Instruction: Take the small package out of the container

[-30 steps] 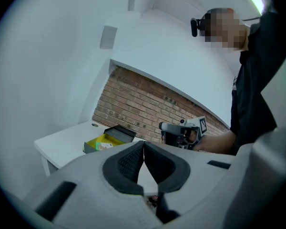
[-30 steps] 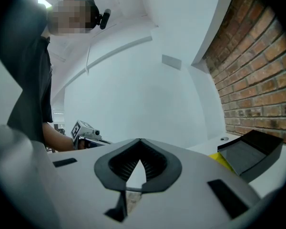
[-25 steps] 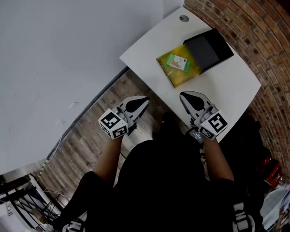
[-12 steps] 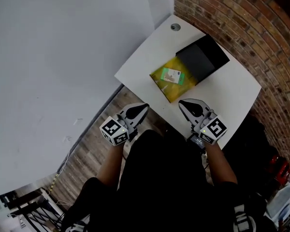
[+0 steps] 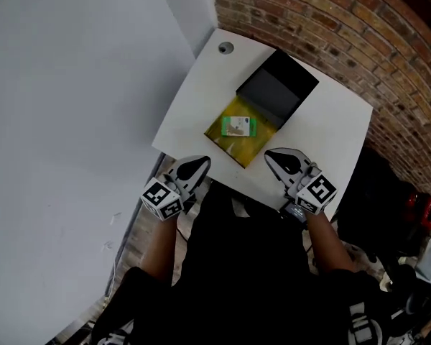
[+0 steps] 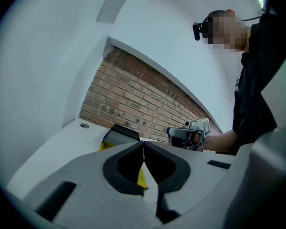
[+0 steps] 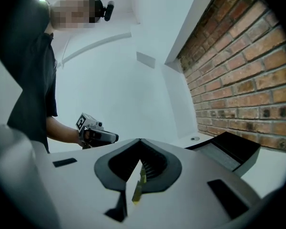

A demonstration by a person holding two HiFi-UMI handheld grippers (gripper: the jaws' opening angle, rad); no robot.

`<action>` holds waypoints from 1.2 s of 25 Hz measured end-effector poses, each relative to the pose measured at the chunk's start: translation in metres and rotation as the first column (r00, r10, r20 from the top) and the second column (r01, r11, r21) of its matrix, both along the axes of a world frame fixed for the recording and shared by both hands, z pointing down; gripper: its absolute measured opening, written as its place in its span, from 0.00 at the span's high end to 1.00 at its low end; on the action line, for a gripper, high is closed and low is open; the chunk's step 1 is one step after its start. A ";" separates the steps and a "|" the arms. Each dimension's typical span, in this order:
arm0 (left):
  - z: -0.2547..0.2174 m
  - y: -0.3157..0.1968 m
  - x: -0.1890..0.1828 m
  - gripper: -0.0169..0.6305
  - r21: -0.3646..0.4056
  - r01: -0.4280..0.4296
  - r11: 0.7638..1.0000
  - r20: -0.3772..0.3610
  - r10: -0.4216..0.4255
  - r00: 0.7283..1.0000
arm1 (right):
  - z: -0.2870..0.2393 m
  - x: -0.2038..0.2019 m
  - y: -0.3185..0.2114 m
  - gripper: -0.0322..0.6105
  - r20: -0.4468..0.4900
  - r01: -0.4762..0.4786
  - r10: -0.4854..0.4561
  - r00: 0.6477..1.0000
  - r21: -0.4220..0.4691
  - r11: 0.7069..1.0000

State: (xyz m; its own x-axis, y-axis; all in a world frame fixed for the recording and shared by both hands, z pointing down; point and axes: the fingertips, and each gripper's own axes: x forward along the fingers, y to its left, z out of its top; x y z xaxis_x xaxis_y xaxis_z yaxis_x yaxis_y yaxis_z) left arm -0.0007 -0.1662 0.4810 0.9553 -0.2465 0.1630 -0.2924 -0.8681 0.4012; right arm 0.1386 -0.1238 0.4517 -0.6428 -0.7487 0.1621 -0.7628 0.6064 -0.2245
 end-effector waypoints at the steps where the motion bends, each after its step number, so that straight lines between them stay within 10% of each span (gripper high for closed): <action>1: 0.002 -0.009 -0.001 0.95 -0.003 -0.018 1.000 -0.006 0.018 1.000 | 0.001 -0.001 -0.005 0.94 -0.001 -0.023 0.023 1.000 -0.008 1.000; 15: 0.007 -0.119 -0.004 0.95 -0.016 -0.240 0.971 -0.105 0.237 0.966 | -0.006 -0.036 -0.087 0.94 -0.137 -0.189 0.186 0.973 -0.004 0.982; 30: 0.044 -0.136 0.009 0.95 -0.041 -0.399 0.916 -0.136 0.391 0.910 | 0.044 -0.062 -0.095 0.75 -0.333 -0.111 0.084 0.939 -0.063 0.992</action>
State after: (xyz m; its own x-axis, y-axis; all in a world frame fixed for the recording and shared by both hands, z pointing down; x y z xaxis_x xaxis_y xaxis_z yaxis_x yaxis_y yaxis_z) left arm 0.0087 -0.3020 0.5248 0.9858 0.1627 0.0417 0.1240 -0.8725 0.4726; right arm 0.0767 -0.2189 0.4954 -0.4678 -0.7807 0.4143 -0.8567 0.5158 0.0047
